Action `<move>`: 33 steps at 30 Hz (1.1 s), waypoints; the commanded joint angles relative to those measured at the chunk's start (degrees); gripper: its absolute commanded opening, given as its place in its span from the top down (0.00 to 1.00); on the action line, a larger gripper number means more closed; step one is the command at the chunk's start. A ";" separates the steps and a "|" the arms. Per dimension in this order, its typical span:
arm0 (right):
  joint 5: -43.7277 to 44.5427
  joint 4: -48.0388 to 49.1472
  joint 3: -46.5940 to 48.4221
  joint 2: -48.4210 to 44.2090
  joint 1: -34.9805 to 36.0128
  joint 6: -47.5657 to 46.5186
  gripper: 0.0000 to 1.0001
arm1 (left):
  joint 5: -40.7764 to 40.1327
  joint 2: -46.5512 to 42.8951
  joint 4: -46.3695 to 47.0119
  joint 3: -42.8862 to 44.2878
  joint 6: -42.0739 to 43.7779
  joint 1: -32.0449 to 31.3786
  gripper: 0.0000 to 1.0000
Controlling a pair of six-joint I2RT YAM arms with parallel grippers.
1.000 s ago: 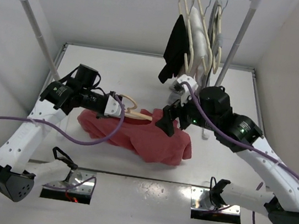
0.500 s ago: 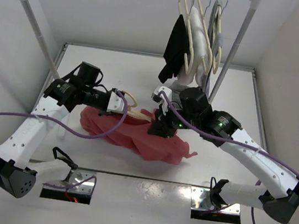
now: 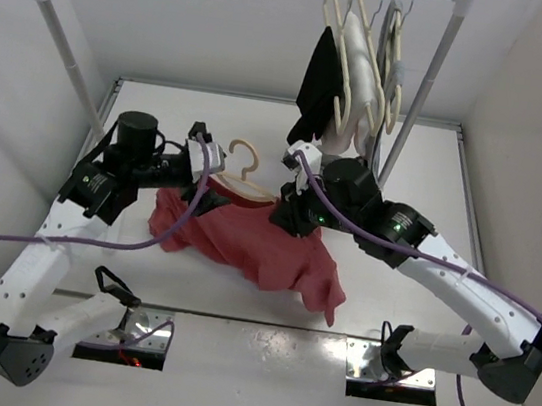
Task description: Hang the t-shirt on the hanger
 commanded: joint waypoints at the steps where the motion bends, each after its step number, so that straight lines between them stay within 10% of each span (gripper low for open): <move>1: 5.39 5.35 5.01 1.67 2.14 2.64 1.00 | -8.87 -4.40 11.45 -1.58 -12.27 0.52 0.00; 24: 52.33 12.20 47.85 30.66 21.65 -9.81 1.00 | -74.08 -25.50 20.33 1.22 -21.87 11.15 0.00; 33: 58.31 23.43 67.24 45.97 22.19 -20.37 1.00 | -72.34 -29.02 20.34 -2.12 -22.39 16.08 0.00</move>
